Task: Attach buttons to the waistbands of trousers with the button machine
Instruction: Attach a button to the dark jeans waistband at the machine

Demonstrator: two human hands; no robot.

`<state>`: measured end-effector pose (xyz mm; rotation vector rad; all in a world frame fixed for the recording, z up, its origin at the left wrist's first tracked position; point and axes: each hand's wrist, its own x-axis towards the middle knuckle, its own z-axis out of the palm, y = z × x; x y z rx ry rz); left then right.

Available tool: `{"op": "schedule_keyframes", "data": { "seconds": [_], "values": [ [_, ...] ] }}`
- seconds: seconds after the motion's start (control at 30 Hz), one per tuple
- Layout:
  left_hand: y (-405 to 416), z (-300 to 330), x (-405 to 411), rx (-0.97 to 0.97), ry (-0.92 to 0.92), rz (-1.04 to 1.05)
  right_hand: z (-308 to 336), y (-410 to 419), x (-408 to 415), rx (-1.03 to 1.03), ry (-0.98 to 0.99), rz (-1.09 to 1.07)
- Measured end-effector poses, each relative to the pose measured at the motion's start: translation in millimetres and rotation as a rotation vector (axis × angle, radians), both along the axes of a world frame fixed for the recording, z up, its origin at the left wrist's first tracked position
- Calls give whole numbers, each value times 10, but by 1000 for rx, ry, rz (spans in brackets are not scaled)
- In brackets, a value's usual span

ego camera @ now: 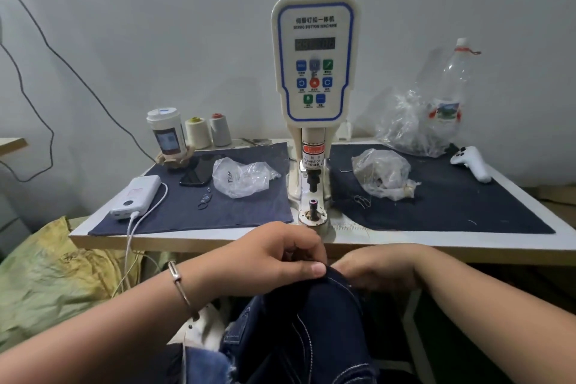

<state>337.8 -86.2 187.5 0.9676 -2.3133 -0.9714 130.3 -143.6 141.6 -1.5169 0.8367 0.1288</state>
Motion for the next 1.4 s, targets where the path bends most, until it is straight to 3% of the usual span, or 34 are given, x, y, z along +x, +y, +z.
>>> {"op": "schedule_keyframes", "data": {
  "seconds": [0.13, 0.2, 0.3, 0.4, 0.5, 0.73, 0.93, 1.1, 1.4],
  "values": [
    [60, -13, 87, 30, 11, 57, 127, 64, -98, -75, -166, -89],
    [105, 8, 133, 180, 186, 44, 322, 53, -178, -48, -325, -150],
    [91, 112, 242, 354, 454, 137, 674, 80, -267, -102, -473, -77],
    [29, 220, 265, 222, 346, 216, 964, 174, -221, -72, -514, 8],
    [58, 234, 72, 299, 299, 59, 1161, 284, -142, -51, -574, 2],
    [258, 98, 75, 377, 122, -12, 1673, 485, -528, -262, -677, -257],
    [575, 207, 704, 415, -48, 198, 1721, 358, -695, -484, -619, -419],
    [1049, 639, 1326, 270, 232, 530, 1576, 122, -332, -476, -664, -339],
    [2400, 1344, 1710, -14, 386, 1040, 1964, -636, 953, -748, -635, -143]
  ]
}}
